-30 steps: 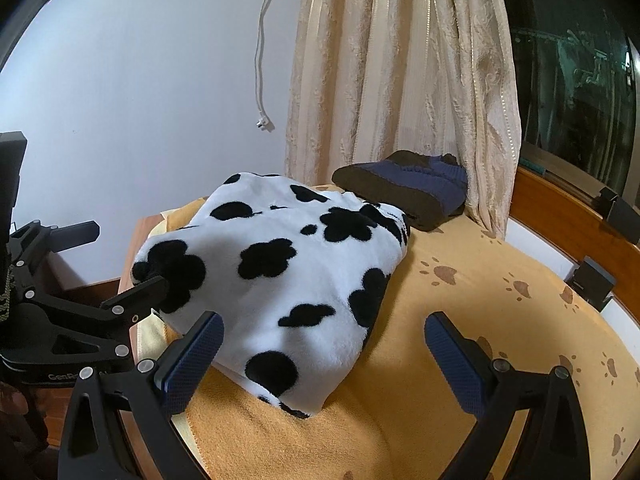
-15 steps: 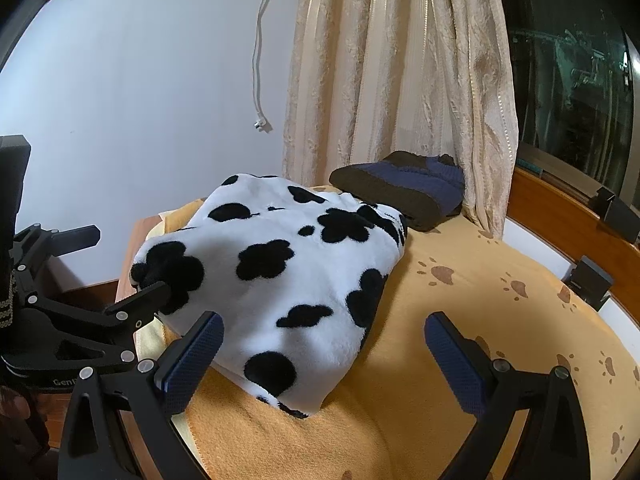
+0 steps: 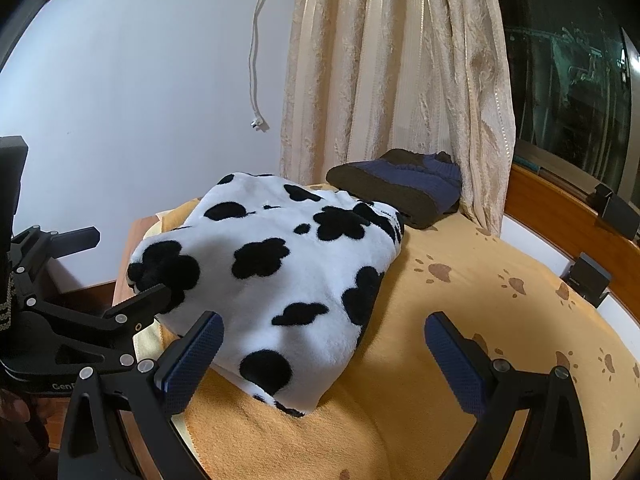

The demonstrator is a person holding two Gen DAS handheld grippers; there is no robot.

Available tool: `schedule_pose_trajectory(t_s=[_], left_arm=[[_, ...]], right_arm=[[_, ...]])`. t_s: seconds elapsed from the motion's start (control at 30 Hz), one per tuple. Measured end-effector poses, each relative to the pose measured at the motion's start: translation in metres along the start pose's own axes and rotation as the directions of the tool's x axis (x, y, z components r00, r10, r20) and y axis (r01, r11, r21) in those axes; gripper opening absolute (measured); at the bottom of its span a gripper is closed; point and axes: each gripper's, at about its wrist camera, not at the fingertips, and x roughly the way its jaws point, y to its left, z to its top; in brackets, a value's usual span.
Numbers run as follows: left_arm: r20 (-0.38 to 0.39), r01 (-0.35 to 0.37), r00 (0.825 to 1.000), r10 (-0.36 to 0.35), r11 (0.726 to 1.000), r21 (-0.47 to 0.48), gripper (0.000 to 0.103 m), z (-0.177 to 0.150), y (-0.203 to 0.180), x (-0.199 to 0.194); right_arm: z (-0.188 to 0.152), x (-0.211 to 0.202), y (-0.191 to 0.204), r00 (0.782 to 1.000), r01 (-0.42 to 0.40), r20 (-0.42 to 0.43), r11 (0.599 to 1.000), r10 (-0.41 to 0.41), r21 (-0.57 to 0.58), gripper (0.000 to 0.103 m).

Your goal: Fold clothes

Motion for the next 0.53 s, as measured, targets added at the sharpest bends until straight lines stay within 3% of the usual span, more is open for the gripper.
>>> schedule_pose_trajectory(t_s=[0.2, 0.53], left_arm=[[0.010, 0.028, 1.000, -0.028, 1.000, -0.003, 0.103, -0.0012, -0.0009, 0.0006], [0.032, 0.004, 0.999, -0.004, 1.000, 0.017, 0.103, 0.0006, -0.0036, 0.0020]], right_arm=[[-0.0017, 0.0014, -0.0010, 1.000, 0.001, -0.007, 1.000, -0.001, 0.001, 0.102], [-0.0031, 0.0040, -0.0027, 1.000, 0.001, -0.016, 1.000, -0.001, 0.005, 0.102]])
